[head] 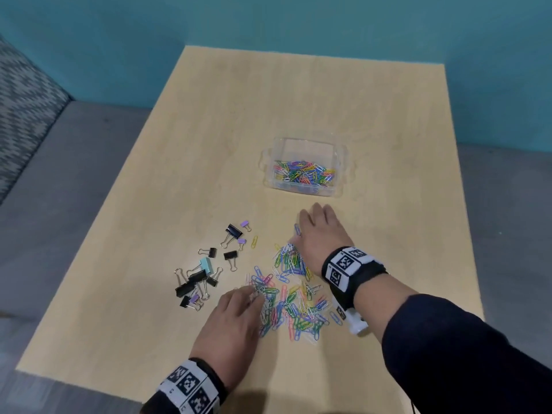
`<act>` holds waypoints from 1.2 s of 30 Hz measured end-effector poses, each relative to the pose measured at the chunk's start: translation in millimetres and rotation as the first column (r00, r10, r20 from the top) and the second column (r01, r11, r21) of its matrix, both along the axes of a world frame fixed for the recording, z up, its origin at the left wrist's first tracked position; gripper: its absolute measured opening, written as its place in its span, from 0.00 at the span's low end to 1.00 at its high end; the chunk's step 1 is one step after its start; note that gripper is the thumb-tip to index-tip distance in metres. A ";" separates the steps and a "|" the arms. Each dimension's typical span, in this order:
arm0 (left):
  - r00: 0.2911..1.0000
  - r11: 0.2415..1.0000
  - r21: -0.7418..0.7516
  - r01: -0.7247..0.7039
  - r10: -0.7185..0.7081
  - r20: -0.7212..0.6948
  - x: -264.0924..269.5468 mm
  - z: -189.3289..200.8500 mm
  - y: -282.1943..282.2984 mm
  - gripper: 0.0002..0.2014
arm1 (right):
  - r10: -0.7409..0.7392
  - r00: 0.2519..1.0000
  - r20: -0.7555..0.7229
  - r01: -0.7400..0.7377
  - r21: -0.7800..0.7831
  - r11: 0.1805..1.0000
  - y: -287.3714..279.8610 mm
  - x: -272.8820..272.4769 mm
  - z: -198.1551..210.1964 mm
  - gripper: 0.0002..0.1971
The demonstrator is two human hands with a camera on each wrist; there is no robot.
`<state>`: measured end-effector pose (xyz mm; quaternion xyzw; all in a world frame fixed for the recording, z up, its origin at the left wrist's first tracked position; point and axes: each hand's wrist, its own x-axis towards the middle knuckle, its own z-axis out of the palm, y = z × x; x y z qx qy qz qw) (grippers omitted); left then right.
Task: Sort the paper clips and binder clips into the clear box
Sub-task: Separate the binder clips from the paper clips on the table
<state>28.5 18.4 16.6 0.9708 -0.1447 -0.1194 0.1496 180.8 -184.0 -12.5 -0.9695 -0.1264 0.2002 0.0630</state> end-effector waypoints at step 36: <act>0.986 0.984 -0.065 0.165 -0.162 0.040 34.9 -16.6 -19.5 0.24 | -0.180 0.980 0.082 0.181 -0.005 0.984 -15.8 -77.7 21.3 0.34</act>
